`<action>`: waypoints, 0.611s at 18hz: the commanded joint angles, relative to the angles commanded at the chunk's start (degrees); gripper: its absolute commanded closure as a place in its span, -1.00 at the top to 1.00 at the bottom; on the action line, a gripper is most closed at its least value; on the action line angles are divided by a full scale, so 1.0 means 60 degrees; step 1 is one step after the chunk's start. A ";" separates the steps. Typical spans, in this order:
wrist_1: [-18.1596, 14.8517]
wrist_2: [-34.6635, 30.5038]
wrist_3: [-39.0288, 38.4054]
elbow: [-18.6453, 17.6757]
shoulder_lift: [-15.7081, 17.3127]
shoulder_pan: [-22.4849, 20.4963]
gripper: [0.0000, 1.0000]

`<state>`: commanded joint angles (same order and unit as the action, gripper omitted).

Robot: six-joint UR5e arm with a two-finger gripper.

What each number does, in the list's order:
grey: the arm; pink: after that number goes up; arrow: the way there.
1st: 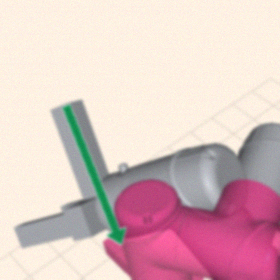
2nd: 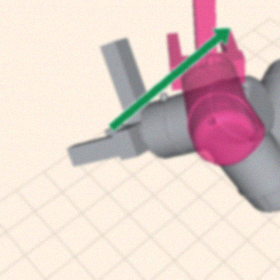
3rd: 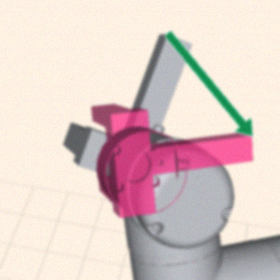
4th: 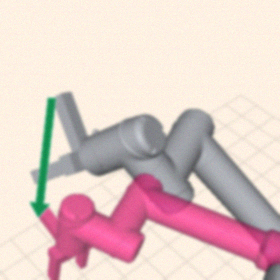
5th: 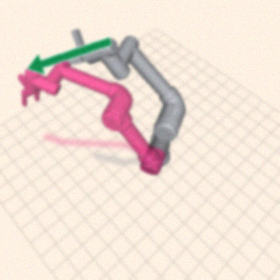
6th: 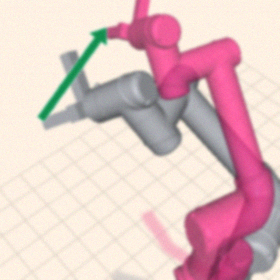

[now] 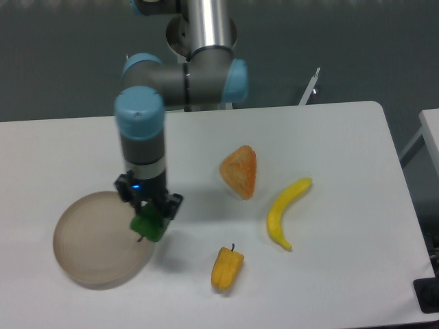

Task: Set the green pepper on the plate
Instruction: 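Carry the green pepper across the table over the beige plate, then lower the green pepper onto the plate surface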

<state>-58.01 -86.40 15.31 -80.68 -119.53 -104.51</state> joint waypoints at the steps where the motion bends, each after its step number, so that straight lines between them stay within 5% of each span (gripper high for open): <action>1: 0.0117 0.0000 -0.0278 0.0000 -0.0103 0.0103 -0.47; 11: 0.0792 0.0205 -0.0691 0.0000 -0.0616 0.0367 -0.46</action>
<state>-53.26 -85.17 11.16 -80.68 -123.22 -102.31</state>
